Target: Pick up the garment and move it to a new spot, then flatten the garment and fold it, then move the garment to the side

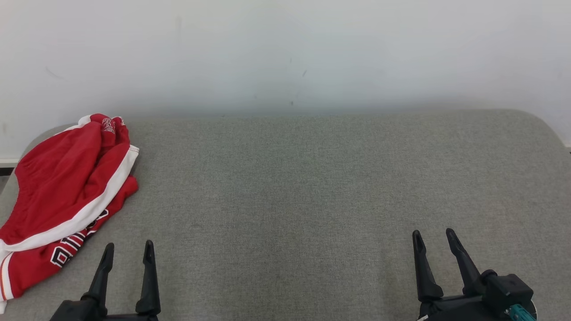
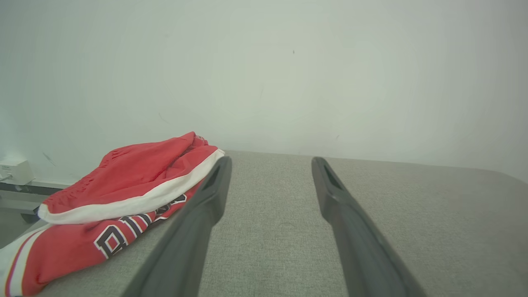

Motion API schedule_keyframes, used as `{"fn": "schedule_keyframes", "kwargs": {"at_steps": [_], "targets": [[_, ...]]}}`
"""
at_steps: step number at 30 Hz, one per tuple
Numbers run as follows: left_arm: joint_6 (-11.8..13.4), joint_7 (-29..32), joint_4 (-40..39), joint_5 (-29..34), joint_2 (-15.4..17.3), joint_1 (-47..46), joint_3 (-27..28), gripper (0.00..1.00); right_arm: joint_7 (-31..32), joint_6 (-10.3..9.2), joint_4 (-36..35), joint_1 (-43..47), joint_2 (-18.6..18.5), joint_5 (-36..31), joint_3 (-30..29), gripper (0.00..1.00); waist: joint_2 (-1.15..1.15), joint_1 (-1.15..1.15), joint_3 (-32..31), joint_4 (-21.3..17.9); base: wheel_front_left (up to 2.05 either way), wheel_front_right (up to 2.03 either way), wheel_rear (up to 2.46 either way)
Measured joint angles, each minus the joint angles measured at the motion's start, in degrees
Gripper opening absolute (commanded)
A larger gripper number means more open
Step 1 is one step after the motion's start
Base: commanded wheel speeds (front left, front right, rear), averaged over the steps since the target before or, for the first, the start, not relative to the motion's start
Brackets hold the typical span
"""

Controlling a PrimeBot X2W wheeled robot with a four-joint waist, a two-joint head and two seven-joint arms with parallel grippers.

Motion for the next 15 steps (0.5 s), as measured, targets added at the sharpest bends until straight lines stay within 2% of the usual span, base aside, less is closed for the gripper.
{"fn": "schedule_keyframes", "kwargs": {"at_steps": [9,15], "targets": [[-0.5,-0.8,0.8,3.3,-0.3,0.2,0.4,1.00,-0.8,0.00,1.4,0.0,0.0,-2.0,0.5,1.00,0.00,0.00,-0.2,0.1,0.00,0.00,0.00],[-0.7,-1.0,1.5,2.8,-0.6,0.3,0.9,1.00,-0.9,0.00,1.3,0.0,0.0,-1.4,0.4,1.00,0.00,0.00,-0.2,0.1,0.00,0.00,0.00]]}}
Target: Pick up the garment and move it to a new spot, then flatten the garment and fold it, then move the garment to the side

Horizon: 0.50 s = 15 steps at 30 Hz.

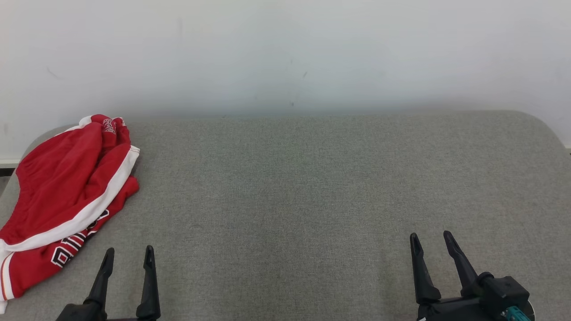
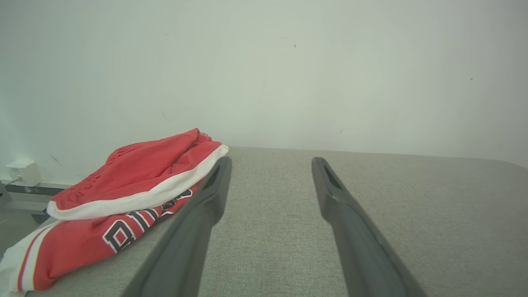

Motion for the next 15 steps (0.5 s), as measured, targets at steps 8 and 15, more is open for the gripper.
{"fn": "schedule_keyframes", "kwargs": {"at_steps": [8,15], "targets": [[-0.1,0.0,0.2,-0.2,-0.3,0.1,0.2,1.00,-0.1,0.00,-0.3,0.0,0.0,2.0,-0.2,1.00,0.00,0.00,-0.1,0.0,0.00,0.00,0.00],[0.0,0.0,0.6,-0.3,-0.4,0.1,0.5,1.00,-0.1,0.00,-0.1,0.0,0.0,3.0,-0.2,1.00,0.00,0.00,-0.2,0.0,0.00,0.00,0.00]]}}
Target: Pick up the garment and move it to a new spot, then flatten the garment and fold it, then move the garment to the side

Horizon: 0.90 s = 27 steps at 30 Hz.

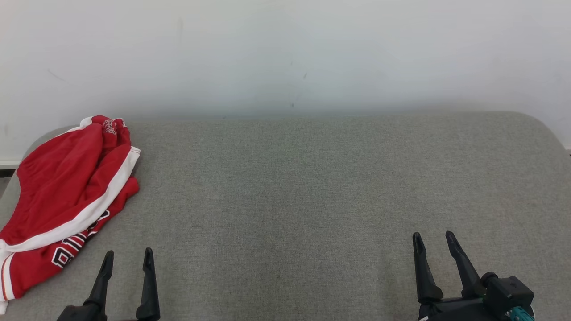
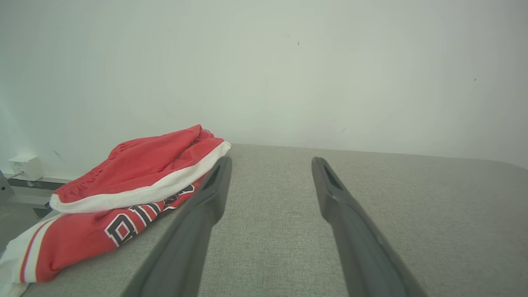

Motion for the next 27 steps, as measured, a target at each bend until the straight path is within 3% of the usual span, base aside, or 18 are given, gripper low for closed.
{"fn": "schedule_keyframes", "kwargs": {"at_steps": [27], "targets": [[1.1,0.0,1.0,0.3,-0.1,0.1,-0.1,1.00,1.0,0.00,0.1,0.1,-0.1,0.3,0.2,1.00,0.00,0.01,-0.3,0.2,0.00,0.00,0.00]]}}
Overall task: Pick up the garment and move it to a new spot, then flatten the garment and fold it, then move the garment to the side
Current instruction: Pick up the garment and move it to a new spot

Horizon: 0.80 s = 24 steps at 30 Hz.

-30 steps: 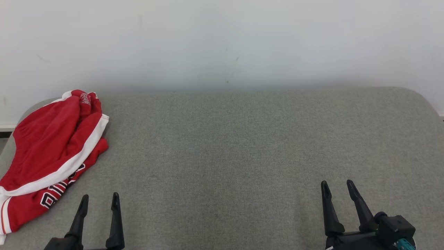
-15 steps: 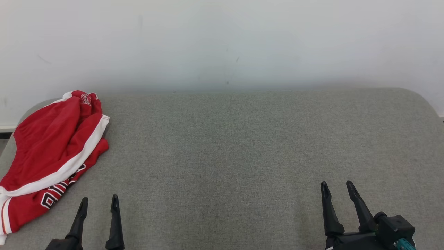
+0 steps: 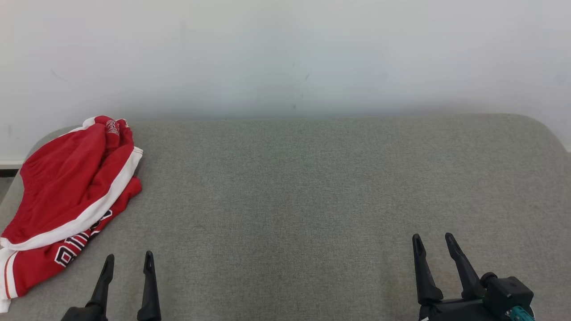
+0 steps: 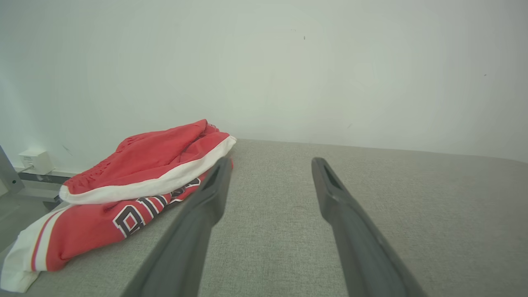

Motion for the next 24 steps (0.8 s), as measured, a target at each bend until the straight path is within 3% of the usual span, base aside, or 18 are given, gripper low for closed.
{"fn": "schedule_keyframes", "kwargs": {"at_steps": [11,24], "targets": [[0.3,0.0,1.3,0.4,0.1,-0.1,0.6,1.00,0.0,0.00,0.3,1.1,-0.1,0.0,-0.4,1.00,0.00,0.00,0.0,4.3,0.00,0.00,0.00],[0.9,0.0,1.1,0.4,0.1,0.7,1.4,1.00,-0.5,0.00,1.3,1.4,0.0,0.0,-0.3,1.00,0.00,0.00,0.1,13.7,0.00,0.00,0.00]]}}
